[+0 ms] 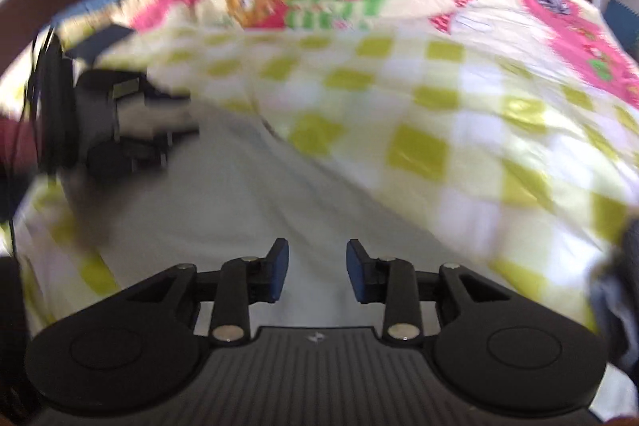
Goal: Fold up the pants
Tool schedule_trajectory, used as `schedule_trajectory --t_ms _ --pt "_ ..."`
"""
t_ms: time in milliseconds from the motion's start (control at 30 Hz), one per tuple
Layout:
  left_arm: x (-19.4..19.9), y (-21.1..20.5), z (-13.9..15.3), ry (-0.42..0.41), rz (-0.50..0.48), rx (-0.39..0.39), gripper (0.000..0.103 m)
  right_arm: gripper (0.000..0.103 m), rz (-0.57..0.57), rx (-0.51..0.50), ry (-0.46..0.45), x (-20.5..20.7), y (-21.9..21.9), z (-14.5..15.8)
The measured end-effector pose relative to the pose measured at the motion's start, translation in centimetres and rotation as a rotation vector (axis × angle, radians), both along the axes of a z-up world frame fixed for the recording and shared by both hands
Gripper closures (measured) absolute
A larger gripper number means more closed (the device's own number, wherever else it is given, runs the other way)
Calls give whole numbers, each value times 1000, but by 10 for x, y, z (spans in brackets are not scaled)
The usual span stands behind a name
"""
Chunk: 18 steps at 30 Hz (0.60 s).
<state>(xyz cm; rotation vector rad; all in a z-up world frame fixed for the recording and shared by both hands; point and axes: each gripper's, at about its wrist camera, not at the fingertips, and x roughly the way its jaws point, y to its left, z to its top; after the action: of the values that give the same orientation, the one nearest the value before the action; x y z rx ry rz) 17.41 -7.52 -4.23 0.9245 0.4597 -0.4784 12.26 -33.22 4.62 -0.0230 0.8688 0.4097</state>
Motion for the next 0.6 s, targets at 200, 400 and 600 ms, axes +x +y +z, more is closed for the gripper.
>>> schedule_trajectory --t_ms 200,400,600 --pt "-36 35 -5 -54 62 -102 47 66 123 193 82 102 35 -30" --pt "-30 53 -10 3 111 -190 46 63 294 256 236 137 54 -48" --pt "-32 54 -12 -7 94 -193 46 64 378 148 255 140 71 -53"
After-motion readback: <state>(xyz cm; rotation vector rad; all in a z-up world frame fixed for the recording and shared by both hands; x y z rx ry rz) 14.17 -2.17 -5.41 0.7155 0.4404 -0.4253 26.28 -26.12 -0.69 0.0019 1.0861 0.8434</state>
